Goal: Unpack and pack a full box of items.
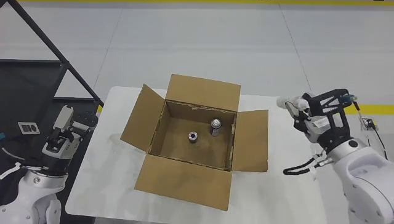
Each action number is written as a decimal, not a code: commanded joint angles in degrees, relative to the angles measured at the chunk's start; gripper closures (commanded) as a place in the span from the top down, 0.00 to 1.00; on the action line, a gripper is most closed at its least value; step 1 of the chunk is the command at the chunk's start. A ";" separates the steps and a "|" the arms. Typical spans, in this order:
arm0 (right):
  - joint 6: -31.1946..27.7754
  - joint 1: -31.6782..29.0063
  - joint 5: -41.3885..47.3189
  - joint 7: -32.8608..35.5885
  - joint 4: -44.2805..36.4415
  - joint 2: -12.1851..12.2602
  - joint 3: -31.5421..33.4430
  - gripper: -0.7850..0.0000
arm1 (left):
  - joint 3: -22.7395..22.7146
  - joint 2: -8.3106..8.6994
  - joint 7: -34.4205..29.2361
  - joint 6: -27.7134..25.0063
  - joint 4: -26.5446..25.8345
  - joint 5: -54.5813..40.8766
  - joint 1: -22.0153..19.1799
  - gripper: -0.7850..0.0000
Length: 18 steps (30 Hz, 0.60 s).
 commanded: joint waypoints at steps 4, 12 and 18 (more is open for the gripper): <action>-4.66 6.40 0.62 4.11 3.95 -0.26 -12.12 0.00 | 0.00 0.00 0.00 0.00 0.00 0.00 0.00 1.00; -4.84 15.70 2.15 6.29 22.77 -2.29 -30.08 0.00 | 0.00 0.00 0.00 0.00 0.00 0.00 0.00 1.00; -1.75 20.38 1.79 4.88 33.62 -4.25 -38.14 0.00 | 0.00 0.00 0.00 0.00 0.00 0.00 0.00 1.00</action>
